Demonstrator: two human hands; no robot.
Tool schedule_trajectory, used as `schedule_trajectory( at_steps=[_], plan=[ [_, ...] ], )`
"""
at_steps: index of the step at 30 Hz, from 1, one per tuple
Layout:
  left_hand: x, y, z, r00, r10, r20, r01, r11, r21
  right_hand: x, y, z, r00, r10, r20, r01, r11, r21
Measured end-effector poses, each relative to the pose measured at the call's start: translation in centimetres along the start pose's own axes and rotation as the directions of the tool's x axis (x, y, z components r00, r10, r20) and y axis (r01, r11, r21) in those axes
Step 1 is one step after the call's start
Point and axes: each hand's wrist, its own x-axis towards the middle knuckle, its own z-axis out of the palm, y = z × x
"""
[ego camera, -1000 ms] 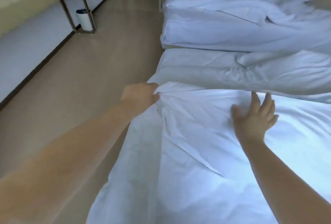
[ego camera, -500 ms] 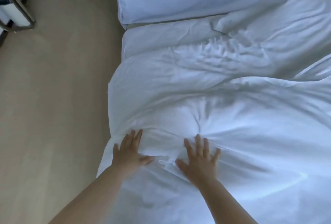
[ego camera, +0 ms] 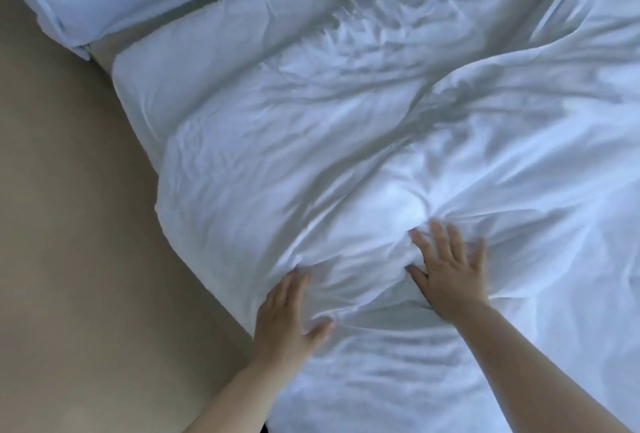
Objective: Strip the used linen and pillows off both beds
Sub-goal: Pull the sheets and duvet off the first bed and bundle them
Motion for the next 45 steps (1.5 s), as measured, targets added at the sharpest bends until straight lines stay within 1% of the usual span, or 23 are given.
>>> schedule_trajectory(
  at_steps=[1,3,4,5,7,9,12,14,17,19,21,23,25,27,28,30,32,34,37,39,43,44,45],
  plan=[
    [-0.5,-0.8,-0.8,0.998,-0.022,-0.059,0.019,0.999,-0.046,-1.5,-0.6,-0.3,0.992,0.126,0.003,-0.126,0.990,0.059],
    [-0.7,-2.1,-1.9,0.987,-0.104,-0.125,0.086,0.985,-0.147,-5.2,-1.8,-0.5,0.929,0.343,0.137,-0.367,0.900,0.237],
    [-0.7,-2.4,-1.9,0.982,-0.173,-0.082,0.145,0.952,-0.271,-7.2,-2.4,0.2,0.892,0.426,0.154,-0.453,0.839,0.303],
    [-0.7,-2.0,-2.6,0.966,-0.256,0.034,0.249,0.887,-0.388,-9.5,-3.0,0.9,0.853,0.496,0.162,-0.519,0.769,0.374],
    [-1.0,-1.8,-2.6,0.906,-0.288,0.310,0.417,0.727,-0.546,-14.0,-4.7,2.5,0.779,0.590,0.212,-0.610,0.636,0.472],
    [-1.9,-2.2,-2.4,0.864,-0.277,0.420,0.493,0.633,-0.597,-17.5,-6.3,3.8,0.709,0.669,0.221,-0.656,0.510,0.556],
    [-3.8,-3.2,-1.8,0.824,-0.255,0.506,0.540,0.625,-0.564,-21.7,-8.1,5.0,0.628,0.725,0.283,-0.695,0.359,0.622],
    [-4.4,-3.9,-1.4,0.801,-0.243,0.547,0.561,0.624,-0.545,-23.5,-9.1,6.0,0.628,0.712,0.314,-0.663,0.277,0.695],
    [-6.0,-2.5,-1.8,0.849,-0.241,0.470,0.499,0.656,-0.566,-27.1,-11.6,6.0,0.581,0.700,0.415,-0.596,0.019,0.803],
    [-8.2,-1.0,-3.1,0.883,-0.181,0.433,0.435,0.663,-0.610,-29.6,-13.0,6.0,0.522,0.690,0.501,-0.527,-0.200,0.826],
    [-11.1,0.7,-5.9,0.907,-0.092,0.412,0.366,0.657,-0.659,-32.0,-14.1,6.0,0.431,0.715,0.550,-0.445,-0.362,0.819],
    [-12.8,1.5,-9.2,0.912,-0.004,0.409,0.309,0.663,-0.682,-33.6,-15.1,5.7,0.320,0.726,0.609,-0.375,-0.494,0.785],
    [-12.6,1.4,-12.5,0.898,0.042,0.438,0.331,0.592,-0.735,-33.7,-16.3,5.9,0.217,0.681,0.700,-0.267,-0.648,0.713],
    [-10.5,0.4,-15.4,0.887,0.085,0.453,0.337,0.551,-0.764,-31.8,-18.5,6.1,0.209,0.517,0.830,-0.125,-0.828,0.547],
    [-8.9,-0.5,-16.4,0.881,0.105,0.462,0.334,0.554,-0.763,-30.2,-19.8,6.5,0.252,0.436,0.864,-0.043,-0.887,0.460],
    [-5.4,-2.4,-18.0,0.861,0.113,0.495,0.354,0.566,-0.745,-26.1,-22.4,6.9,0.365,0.345,0.865,0.080,-0.937,0.341],
    [-2.0,-4.9,-18.7,0.849,0.126,0.513,0.349,0.595,-0.724,-21.9,-24.8,6.4,0.391,0.315,0.865,0.117,-0.949,0.293],
    [0.7,-6.3,-18.7,0.822,0.136,0.553,0.349,0.646,-0.678,-18.0,-26.6,5.7,0.318,0.302,0.899,0.142,-0.952,0.270],
    [3.9,-7.2,-17.9,0.832,0.120,0.542,0.325,0.686,-0.651,-15.1,-28.4,5.4,0.176,0.365,0.914,0.261,-0.913,0.315],
    [5.1,-7.9,-17.2,0.798,0.149,0.584,0.338,0.692,-0.638,-15.7,-29.7,4.5,0.123,0.413,0.902,0.327,-0.875,0.356],
    [4.9,-8.9,-15.8,0.556,0.108,0.824,0.453,0.792,-0.409,-19.4,-31.6,1.3,0.039,0.482,0.875,0.426,-0.801,0.422],
    [4.5,-9.3,-15.7,0.498,0.111,0.860,0.427,0.832,-0.355,-20.9,-32.2,0.6,0.012,0.509,0.861,0.426,-0.782,0.456],
    [3.9,-9.4,-15.6,0.473,0.125,0.872,0.393,0.856,-0.336,-22.3,-33.0,-0.3,-0.031,0.536,0.843,0.417,-0.760,0.499]
  ],
)
